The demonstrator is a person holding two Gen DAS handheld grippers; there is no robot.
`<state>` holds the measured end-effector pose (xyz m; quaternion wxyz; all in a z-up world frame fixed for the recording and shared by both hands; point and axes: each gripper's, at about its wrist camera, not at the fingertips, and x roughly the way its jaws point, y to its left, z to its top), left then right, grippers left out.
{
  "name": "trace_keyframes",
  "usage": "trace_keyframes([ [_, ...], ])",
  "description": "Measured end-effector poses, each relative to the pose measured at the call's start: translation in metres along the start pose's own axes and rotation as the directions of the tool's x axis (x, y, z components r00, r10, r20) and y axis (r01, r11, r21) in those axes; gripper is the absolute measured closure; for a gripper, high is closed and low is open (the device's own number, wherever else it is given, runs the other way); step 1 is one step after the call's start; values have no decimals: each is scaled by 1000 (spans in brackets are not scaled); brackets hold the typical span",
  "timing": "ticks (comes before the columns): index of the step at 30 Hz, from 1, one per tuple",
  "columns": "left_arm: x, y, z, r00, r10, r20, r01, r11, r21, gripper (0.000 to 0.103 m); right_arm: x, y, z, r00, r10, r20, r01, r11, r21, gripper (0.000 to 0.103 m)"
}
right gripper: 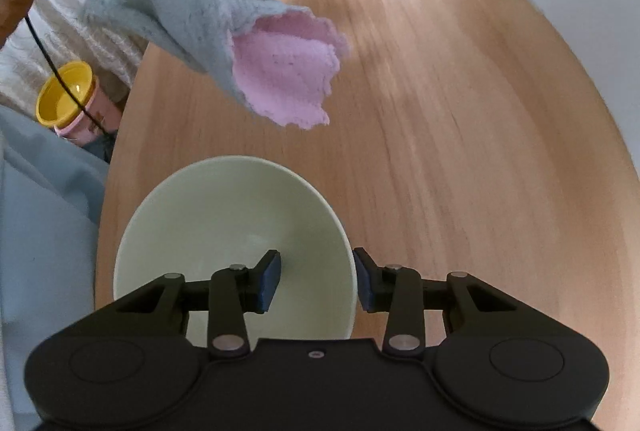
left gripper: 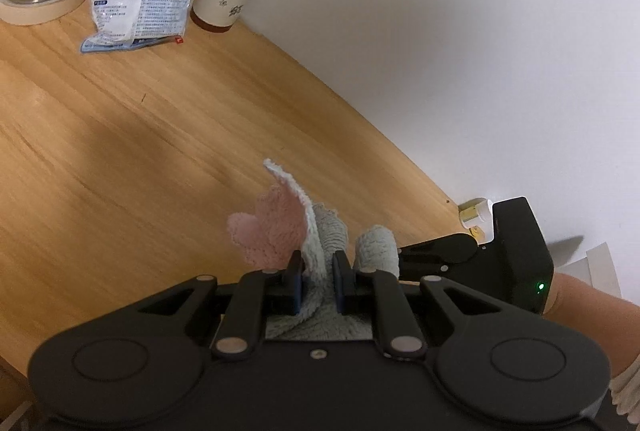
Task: Clean bowl
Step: 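Turn the bowl with the right gripper to show its inside while the left gripper holds the cloth above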
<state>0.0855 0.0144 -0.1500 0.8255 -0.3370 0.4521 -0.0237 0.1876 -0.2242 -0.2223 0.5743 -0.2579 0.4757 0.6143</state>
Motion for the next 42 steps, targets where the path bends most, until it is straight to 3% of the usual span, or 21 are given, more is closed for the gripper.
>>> trace_keyframes([
  [7, 4, -3, -1, 1000, -8, -28, 8, 1000, 13, 90, -6, -3, -10, 999, 7, 40, -12, 991, 134, 82],
  [14, 12, 0, 4, 995, -53, -80, 54, 999, 6, 90, -7, -3, -28, 995, -54, 81, 25, 947, 321, 84],
  [17, 17, -4, 10, 993, -59, -107, 63, 997, 36, 90, -10, 5, -42, 989, -113, 92, 55, 877, 478, 85],
  [21, 24, -9, 22, 985, -107, -133, 119, 989, 82, 90, -8, 21, -52, 977, -183, 104, 90, 810, 580, 86],
  [26, 39, -18, 31, 970, -141, -198, 170, 976, 137, 90, -12, 51, -74, 952, -295, 89, 120, 622, 774, 86],
  [31, 49, -23, 34, 956, -157, -249, 201, 966, 163, 90, -6, 69, -73, 938, -341, 66, 142, 549, 824, 85],
  [33, 53, -25, 34, 950, -157, -269, 209, 962, 176, 90, -5, 72, -70, 933, -356, 51, 163, 543, 824, 84],
  [36, 57, -29, 33, 945, -156, -286, 217, 957, 195, 90, -9, 72, -65, 916, -400, 32, 216, 557, 802, 68],
  [39, 61, -32, 32, 942, -154, -299, 221, 953, 205, 90, -11, 61, -65, 926, -375, 52, 184, 566, 804, 64],
  [42, 61, -35, 31, 942, -149, -300, 220, 951, 218, 90, -10, 49, -66, 939, -334, 85, 143, 602, 786, 64],
])
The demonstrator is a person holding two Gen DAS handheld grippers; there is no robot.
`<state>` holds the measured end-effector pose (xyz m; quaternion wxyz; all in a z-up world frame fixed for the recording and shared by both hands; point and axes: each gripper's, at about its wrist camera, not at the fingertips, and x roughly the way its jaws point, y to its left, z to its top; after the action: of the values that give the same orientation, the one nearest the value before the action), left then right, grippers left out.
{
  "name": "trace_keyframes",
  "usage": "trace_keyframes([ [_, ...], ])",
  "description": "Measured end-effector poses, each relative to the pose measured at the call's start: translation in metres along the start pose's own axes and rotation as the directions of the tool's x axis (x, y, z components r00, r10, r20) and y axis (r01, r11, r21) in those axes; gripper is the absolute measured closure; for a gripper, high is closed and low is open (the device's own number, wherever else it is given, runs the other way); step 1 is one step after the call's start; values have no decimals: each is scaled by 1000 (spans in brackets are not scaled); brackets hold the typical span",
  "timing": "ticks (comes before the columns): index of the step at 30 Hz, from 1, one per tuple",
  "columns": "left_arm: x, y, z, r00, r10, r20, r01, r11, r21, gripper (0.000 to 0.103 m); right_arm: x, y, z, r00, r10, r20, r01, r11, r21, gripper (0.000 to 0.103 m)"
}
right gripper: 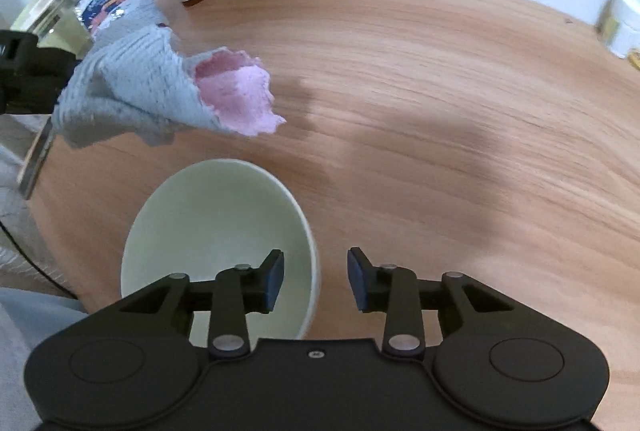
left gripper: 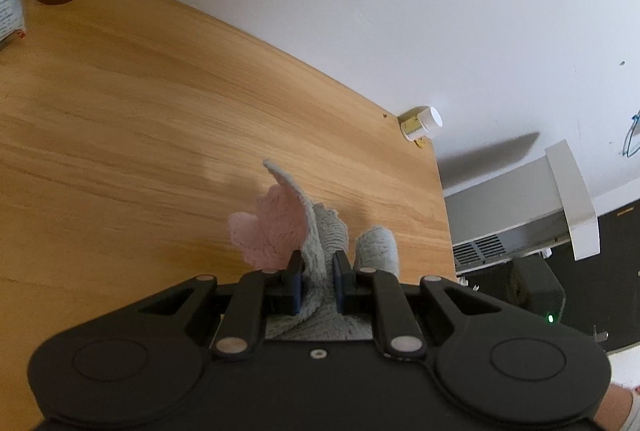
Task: Clean bowl
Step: 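Turn the bowl with the right gripper to show its inside while the left gripper holds the cloth above, then rub the grey-pink cloth over the bowl's outer wall with the left gripper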
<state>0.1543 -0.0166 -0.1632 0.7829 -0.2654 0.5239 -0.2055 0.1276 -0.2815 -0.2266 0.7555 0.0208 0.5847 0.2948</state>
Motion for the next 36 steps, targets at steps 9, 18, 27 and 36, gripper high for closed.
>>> trace_keyframes([
  [9, -4, 1, 0, 999, 42, 33, -41, 999, -23, 90, 16, -19, 23, 982, 172, -82, -174, 985, -16, 71],
  [18, -14, 14, -5, 994, 84, 68, -78, 993, -91, 90, 21, -11, 27, 960, 223, -172, -248, 959, -136, 84],
  [27, -14, 18, -4, 994, 69, 83, -59, 992, -108, 90, 3, 16, 23, 991, 106, -80, -122, 966, -228, 91],
  [36, -14, -10, 7, 994, -67, 82, 70, 997, -32, 90, -30, 61, 17, 973, -129, 192, 187, 926, -328, 88],
])
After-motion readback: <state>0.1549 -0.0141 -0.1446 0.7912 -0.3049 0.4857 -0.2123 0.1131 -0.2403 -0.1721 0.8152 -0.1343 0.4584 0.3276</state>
